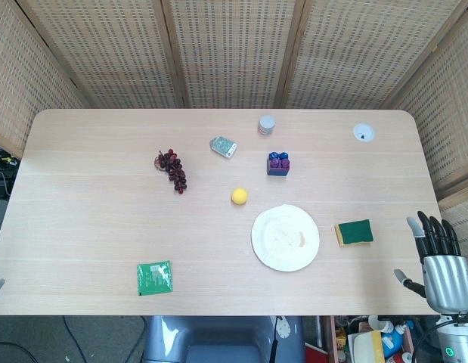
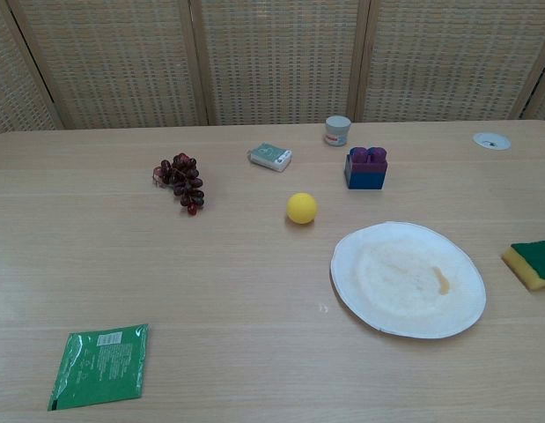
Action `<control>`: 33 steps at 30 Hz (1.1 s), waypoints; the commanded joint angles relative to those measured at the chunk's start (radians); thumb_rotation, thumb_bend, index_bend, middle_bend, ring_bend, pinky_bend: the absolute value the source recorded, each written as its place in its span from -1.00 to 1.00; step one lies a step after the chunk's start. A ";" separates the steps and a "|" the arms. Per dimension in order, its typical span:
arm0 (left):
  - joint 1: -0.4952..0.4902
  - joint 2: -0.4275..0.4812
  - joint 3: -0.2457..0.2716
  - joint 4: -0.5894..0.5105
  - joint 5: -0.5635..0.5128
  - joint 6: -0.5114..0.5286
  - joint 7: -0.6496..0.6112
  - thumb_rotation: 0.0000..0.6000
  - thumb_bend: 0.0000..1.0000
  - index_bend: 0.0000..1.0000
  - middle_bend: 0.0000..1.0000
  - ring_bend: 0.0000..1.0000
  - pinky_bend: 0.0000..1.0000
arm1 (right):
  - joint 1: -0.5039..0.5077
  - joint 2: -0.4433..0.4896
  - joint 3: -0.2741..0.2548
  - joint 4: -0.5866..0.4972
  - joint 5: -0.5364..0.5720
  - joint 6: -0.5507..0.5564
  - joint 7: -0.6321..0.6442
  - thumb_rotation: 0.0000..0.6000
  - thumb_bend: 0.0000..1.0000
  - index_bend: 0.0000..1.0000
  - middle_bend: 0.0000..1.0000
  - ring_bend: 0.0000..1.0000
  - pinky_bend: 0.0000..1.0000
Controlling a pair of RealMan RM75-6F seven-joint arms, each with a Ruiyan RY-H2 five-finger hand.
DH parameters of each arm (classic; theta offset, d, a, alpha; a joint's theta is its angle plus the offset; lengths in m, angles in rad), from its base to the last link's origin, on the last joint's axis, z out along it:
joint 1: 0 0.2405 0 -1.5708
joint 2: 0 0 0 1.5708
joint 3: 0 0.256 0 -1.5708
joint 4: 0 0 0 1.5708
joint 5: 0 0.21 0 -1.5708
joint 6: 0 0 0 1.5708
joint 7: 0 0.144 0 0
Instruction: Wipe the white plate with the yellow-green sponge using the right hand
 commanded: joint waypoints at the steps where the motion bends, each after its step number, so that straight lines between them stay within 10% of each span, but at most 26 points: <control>1: 0.006 0.005 -0.001 0.001 0.009 0.008 -0.014 1.00 -1.00 -1.00 -1.00 -1.00 -1.00 | 0.006 0.012 -0.005 -0.003 0.004 -0.018 0.012 1.00 -1.00 -1.00 -1.00 -1.00 -1.00; 12: 0.004 -0.001 -0.007 0.001 0.023 0.004 -0.005 1.00 -1.00 -1.00 -1.00 -1.00 -1.00 | 0.070 -0.010 -0.011 0.022 -0.001 -0.129 0.007 1.00 -1.00 -1.00 -1.00 -1.00 -1.00; 33: -0.079 -0.054 -0.082 0.021 -0.091 -0.123 0.070 1.00 -1.00 -1.00 -1.00 -1.00 -1.00 | 0.407 -0.282 0.005 0.483 0.010 -0.597 0.039 1.00 -0.92 -0.71 -0.69 -0.99 -0.83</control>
